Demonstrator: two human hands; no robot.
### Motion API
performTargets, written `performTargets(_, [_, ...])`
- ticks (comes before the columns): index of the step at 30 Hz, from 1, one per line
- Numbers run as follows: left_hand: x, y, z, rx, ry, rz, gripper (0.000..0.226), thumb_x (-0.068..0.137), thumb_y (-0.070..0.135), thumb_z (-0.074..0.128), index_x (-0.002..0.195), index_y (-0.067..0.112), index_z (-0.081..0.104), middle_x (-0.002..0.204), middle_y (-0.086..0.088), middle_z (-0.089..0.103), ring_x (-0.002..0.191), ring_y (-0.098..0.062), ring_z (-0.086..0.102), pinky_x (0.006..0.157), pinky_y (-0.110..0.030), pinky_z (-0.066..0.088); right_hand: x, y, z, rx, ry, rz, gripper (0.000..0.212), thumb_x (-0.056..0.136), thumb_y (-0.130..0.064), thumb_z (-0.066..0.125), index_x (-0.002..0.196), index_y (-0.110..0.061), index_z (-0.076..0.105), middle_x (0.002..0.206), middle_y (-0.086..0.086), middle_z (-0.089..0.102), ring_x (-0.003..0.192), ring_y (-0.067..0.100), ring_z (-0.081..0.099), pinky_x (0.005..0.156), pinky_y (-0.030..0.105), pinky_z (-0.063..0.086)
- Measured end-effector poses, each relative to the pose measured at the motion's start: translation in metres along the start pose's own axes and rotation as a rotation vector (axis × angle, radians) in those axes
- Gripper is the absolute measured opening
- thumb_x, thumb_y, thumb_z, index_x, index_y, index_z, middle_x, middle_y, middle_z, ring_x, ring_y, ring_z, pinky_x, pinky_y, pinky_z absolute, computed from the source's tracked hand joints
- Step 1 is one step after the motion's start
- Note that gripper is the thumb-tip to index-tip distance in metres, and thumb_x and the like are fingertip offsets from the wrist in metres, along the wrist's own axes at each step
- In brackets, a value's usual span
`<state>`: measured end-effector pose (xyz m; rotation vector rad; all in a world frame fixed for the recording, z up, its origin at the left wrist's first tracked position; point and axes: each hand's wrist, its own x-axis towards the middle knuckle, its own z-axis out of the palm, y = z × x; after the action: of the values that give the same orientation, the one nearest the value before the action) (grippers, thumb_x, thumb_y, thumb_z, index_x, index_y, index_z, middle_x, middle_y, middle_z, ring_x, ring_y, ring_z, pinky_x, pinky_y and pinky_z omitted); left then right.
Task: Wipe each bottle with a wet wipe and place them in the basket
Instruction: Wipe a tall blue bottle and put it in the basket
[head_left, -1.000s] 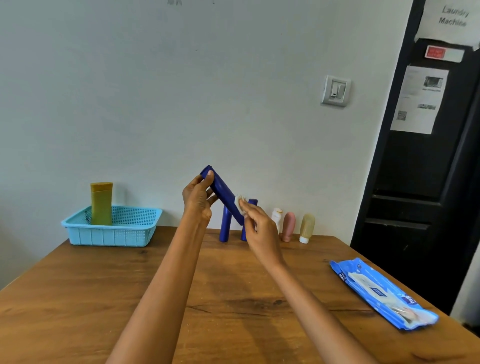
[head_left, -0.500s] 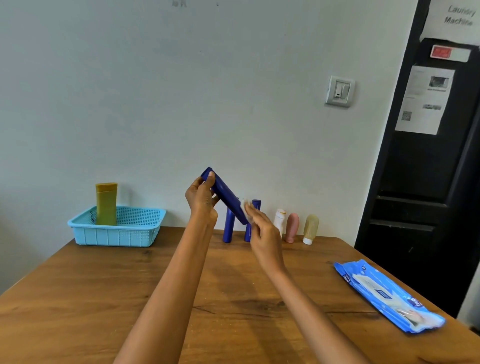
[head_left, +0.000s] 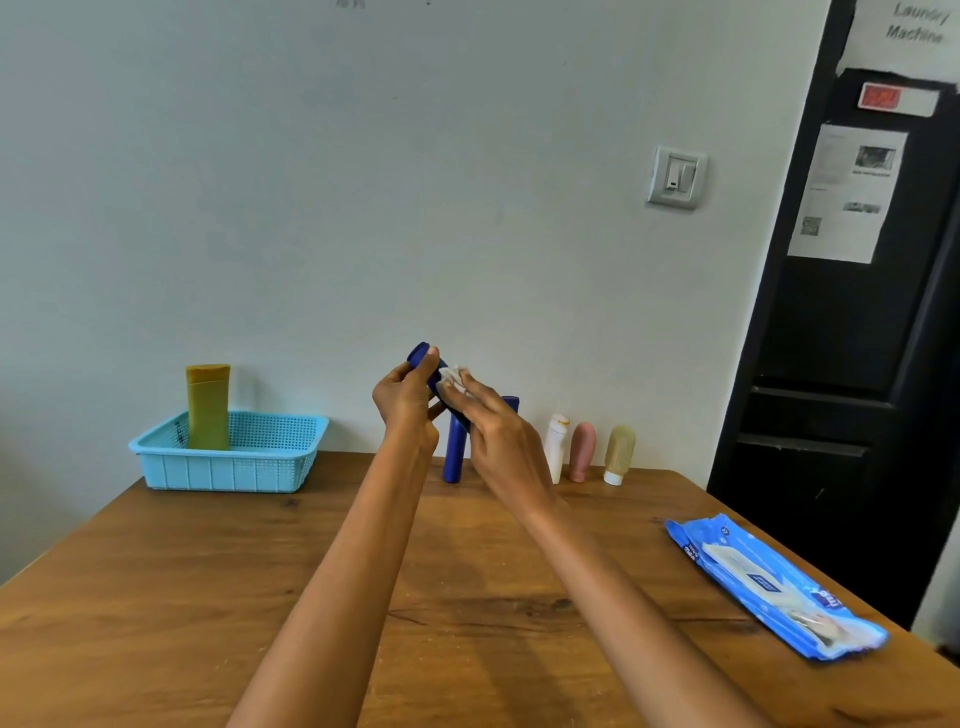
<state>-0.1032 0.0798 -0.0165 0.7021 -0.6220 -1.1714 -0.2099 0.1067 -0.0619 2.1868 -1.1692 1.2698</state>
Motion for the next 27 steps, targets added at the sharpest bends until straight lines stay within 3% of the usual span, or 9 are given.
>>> performTargets(3, [0.001, 0.005, -0.001, -0.042, 0.036, 0.007, 0.019, 0.085, 0.013, 0.067, 0.098, 0.010, 0.054, 0.084, -0.005, 0.058, 0.084, -0.022, 0.061, 0.073, -0.036, 0.056, -0.016, 0.009, 0.002, 0.066, -0.003, -0.021, 0.054, 0.092, 0.003, 0.051, 0.139, -0.024, 0.046, 0.146, -0.002, 0.042, 0.123, 0.020, 0.054, 0.092, 0.032, 0.053])
performTargets(7, [0.002, 0.006, -0.003, -0.051, 0.025, 0.023, 0.013, 0.087, 0.012, 0.065, 0.093, 0.012, 0.054, 0.087, -0.002, 0.055, 0.097, -0.024, 0.057, 0.082, -0.038, 0.054, -0.034, 0.013, 0.005, 0.317, 0.057, 0.167, 0.048, 0.092, 0.002, 0.051, 0.135, -0.018, 0.049, 0.141, -0.001, 0.050, 0.130, 0.010, 0.045, 0.105, 0.026, 0.042])
performTargets(11, [0.004, 0.004, -0.002, -0.049, -0.020, 0.063, 0.018, 0.087, 0.011, 0.064, 0.102, 0.013, 0.054, 0.094, -0.004, 0.059, 0.100, -0.023, 0.057, 0.078, -0.035, 0.054, -0.025, 0.004, -0.005, 0.594, 0.113, 0.589, 0.037, 0.096, -0.006, 0.048, 0.131, -0.016, 0.053, 0.123, -0.005, 0.059, 0.108, 0.003, 0.055, 0.082, 0.009, 0.048])
performTargets(13, [0.004, 0.002, -0.001, -0.034, -0.046, 0.090, 0.026, 0.087, 0.010, 0.064, 0.110, 0.012, 0.053, 0.102, -0.008, 0.059, 0.100, -0.022, 0.058, 0.073, -0.031, 0.054, -0.013, 0.004, -0.007, 0.889, 0.088, 0.890, 0.031, 0.097, -0.010, 0.048, 0.127, -0.014, 0.057, 0.116, -0.002, 0.061, 0.096, 0.007, 0.060, 0.078, 0.016, 0.051])
performTargets(15, [0.003, -0.001, -0.001, -0.021, -0.073, 0.119, 0.030, 0.087, 0.009, 0.063, 0.116, 0.010, 0.054, 0.106, -0.008, 0.060, 0.098, -0.020, 0.059, 0.071, -0.028, 0.055, -0.005, 0.004, -0.007, 1.271, 0.123, 1.155, 0.023, 0.095, -0.007, 0.050, 0.117, -0.007, 0.058, 0.118, 0.012, 0.061, 0.099, 0.018, 0.064, 0.085, 0.029, 0.054])
performTargets(17, [0.004, -0.004, 0.000, 0.012, -0.099, 0.156, 0.032, 0.088, 0.008, 0.062, 0.119, 0.008, 0.055, 0.106, -0.007, 0.061, 0.096, -0.018, 0.060, 0.075, -0.030, 0.056, 0.000, 0.004, -0.010, 1.456, 0.161, 1.280, 0.019, 0.094, -0.003, 0.051, 0.112, -0.002, 0.053, 0.118, 0.019, 0.059, 0.099, 0.025, 0.064, 0.087, 0.036, 0.054])
performTargets(19, [0.006, -0.006, 0.000, 0.049, -0.126, 0.204, 0.033, 0.088, 0.008, 0.063, 0.120, 0.008, 0.056, 0.108, -0.007, 0.062, 0.094, -0.016, 0.061, 0.080, -0.033, 0.056, 0.000, 0.005, -0.015, 1.546, 0.185, 1.340, 0.024, 0.092, 0.002, 0.051, 0.116, 0.001, 0.047, 0.112, 0.021, 0.059, 0.094, 0.029, 0.064, 0.077, 0.039, 0.055])
performTargets(22, [0.008, -0.009, 0.001, 0.136, -0.134, 0.281, 0.035, 0.086, 0.009, 0.065, 0.121, 0.010, 0.056, 0.112, -0.009, 0.062, 0.097, -0.018, 0.061, 0.086, -0.038, 0.055, -0.004, 0.006, -0.019, 1.477, 0.092, 1.394, 0.022, 0.090, 0.004, 0.053, 0.111, 0.000, 0.049, 0.099, 0.020, 0.061, 0.081, 0.028, 0.065, 0.069, 0.035, 0.055])
performTargets(27, [0.015, -0.016, -0.003, 0.144, -0.101, 0.303, 0.033, 0.085, 0.012, 0.066, 0.118, 0.013, 0.058, 0.111, -0.007, 0.063, 0.101, -0.022, 0.062, 0.089, -0.042, 0.054, -0.007, 0.015, -0.011, 0.964, 0.028, 1.270, 0.007, 0.091, -0.008, 0.056, 0.093, -0.010, 0.062, 0.084, 0.008, 0.064, 0.076, 0.019, 0.063, 0.072, 0.027, 0.052])
